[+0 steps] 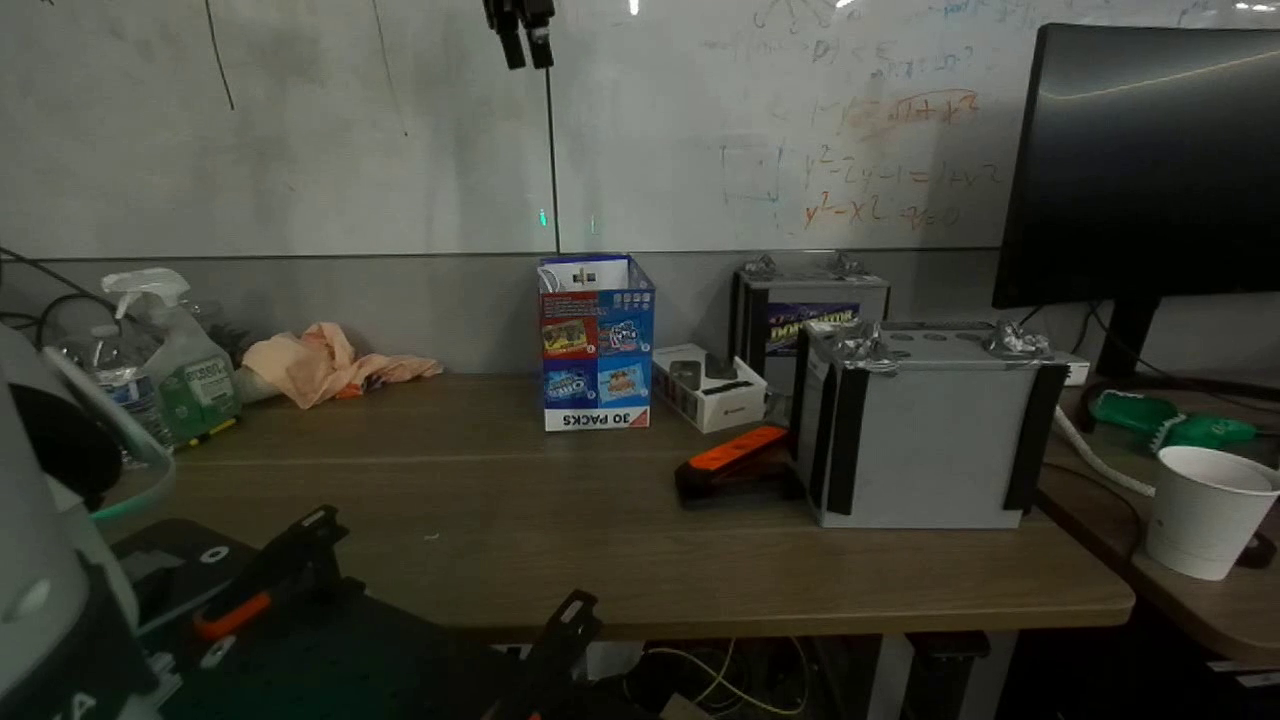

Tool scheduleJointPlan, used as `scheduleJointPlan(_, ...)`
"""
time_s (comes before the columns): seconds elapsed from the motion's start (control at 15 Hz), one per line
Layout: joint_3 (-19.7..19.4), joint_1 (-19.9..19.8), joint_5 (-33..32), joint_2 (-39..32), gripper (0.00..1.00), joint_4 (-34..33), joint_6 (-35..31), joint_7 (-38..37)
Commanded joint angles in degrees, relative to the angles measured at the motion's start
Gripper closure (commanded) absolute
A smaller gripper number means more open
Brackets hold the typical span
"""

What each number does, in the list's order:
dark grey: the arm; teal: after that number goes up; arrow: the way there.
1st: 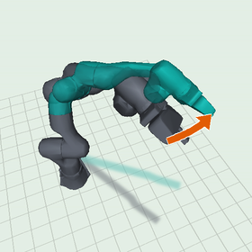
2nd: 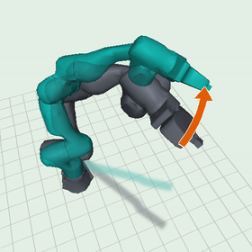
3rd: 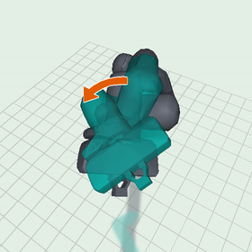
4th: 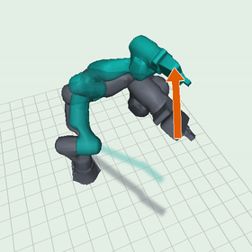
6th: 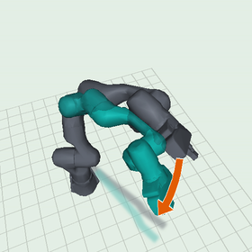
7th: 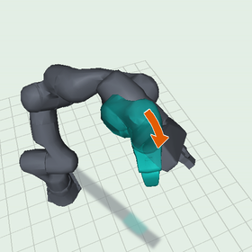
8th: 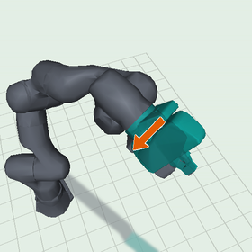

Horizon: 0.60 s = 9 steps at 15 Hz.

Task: Put the ropes in the box

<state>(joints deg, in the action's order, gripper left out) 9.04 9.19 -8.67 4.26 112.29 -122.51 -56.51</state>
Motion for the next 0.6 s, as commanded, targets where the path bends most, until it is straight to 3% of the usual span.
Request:
scheduleJointPlan(0.0,0.6,0.6,6.3,-1.7,0.0,3.3,-2.8,11.3)
scheduleJointPlan(0.27,3.5,3.0,6.9,-10.2,0.0,3.3,-5.0,18.3)
scheduleJointPlan(0.53,3.9,6.0,3.2,-21.4,0.0,-2.5,-3.3,25.0)
